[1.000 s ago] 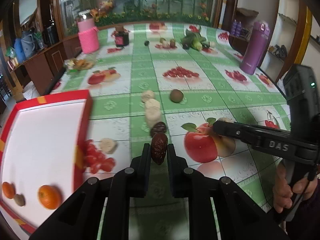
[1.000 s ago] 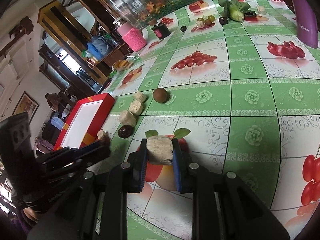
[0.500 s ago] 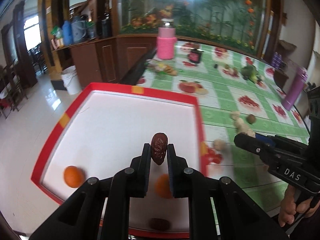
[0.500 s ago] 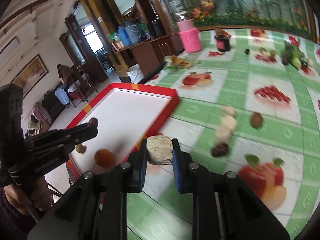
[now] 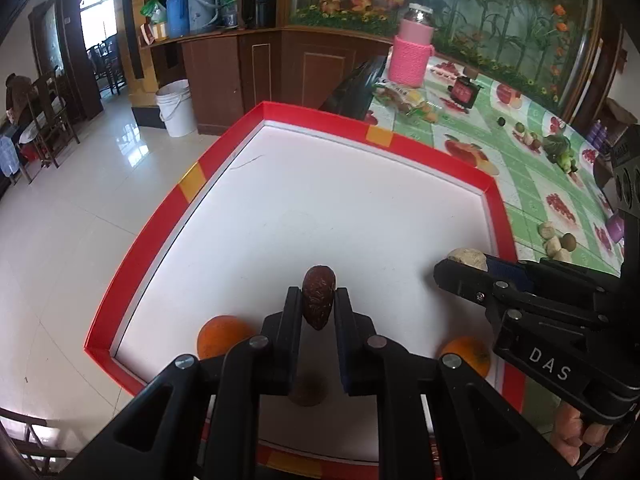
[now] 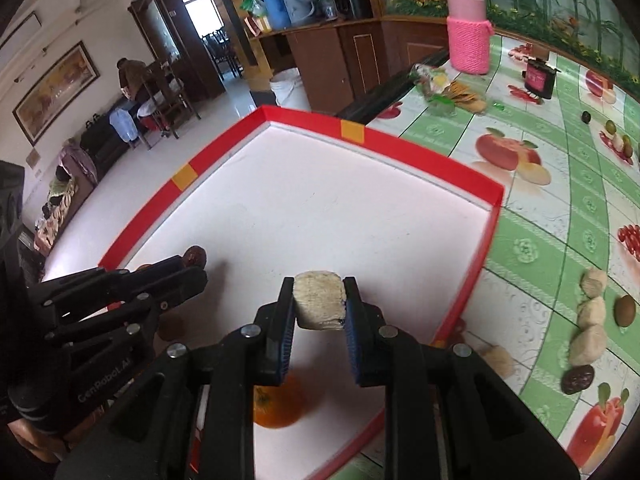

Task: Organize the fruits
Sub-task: 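Carry the beige cube and date into the tray and open both tools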

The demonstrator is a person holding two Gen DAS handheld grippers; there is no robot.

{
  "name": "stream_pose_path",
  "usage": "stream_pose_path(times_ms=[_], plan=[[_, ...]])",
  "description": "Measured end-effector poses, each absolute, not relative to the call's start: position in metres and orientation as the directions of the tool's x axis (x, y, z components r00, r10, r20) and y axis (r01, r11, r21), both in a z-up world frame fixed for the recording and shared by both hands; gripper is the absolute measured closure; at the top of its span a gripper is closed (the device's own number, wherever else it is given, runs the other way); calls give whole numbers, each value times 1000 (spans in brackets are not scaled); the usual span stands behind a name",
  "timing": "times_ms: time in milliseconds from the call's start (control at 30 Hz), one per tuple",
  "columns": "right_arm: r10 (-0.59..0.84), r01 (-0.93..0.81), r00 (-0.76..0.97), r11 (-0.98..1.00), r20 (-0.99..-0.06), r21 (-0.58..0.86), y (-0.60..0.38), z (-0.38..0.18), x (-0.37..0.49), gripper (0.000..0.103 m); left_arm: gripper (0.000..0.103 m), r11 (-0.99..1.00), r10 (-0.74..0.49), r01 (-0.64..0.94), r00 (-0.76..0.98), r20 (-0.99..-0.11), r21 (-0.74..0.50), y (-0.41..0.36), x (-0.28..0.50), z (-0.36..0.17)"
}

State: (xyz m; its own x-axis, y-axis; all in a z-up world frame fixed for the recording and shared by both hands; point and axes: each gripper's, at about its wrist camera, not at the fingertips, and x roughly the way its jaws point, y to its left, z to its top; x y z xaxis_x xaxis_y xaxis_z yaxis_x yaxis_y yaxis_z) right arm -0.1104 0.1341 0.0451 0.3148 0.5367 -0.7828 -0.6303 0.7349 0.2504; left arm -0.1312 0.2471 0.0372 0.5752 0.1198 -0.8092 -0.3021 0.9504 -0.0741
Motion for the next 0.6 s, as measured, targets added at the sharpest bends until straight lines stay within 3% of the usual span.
stream_pose_path(times_ms=[133, 233, 300, 367, 600], plan=[[503, -605, 296, 757, -812, 248, 137, 35, -106, 78, 84, 942, 133, -329, 560, -818, -72, 251, -135, 34], [510, -581, 285, 765, -812, 276, 131, 34, -106, 73, 69, 940, 131, -332, 570, -811, -82, 249, -139, 36], [526, -571, 289, 765, -800, 297, 122, 40, -107, 63, 50, 939, 136, -334, 577, -805, -81, 244, -141, 38], [569, -571, 318, 754, -759, 325, 109, 50, -111, 59, 44, 939, 137, -335, 583, -801, -83, 239, -143, 40], [602, -550, 412, 763, -684, 340, 42, 72, -121, 55, 44, 954, 89, -283, 586, -805, -101, 213, -147, 43]])
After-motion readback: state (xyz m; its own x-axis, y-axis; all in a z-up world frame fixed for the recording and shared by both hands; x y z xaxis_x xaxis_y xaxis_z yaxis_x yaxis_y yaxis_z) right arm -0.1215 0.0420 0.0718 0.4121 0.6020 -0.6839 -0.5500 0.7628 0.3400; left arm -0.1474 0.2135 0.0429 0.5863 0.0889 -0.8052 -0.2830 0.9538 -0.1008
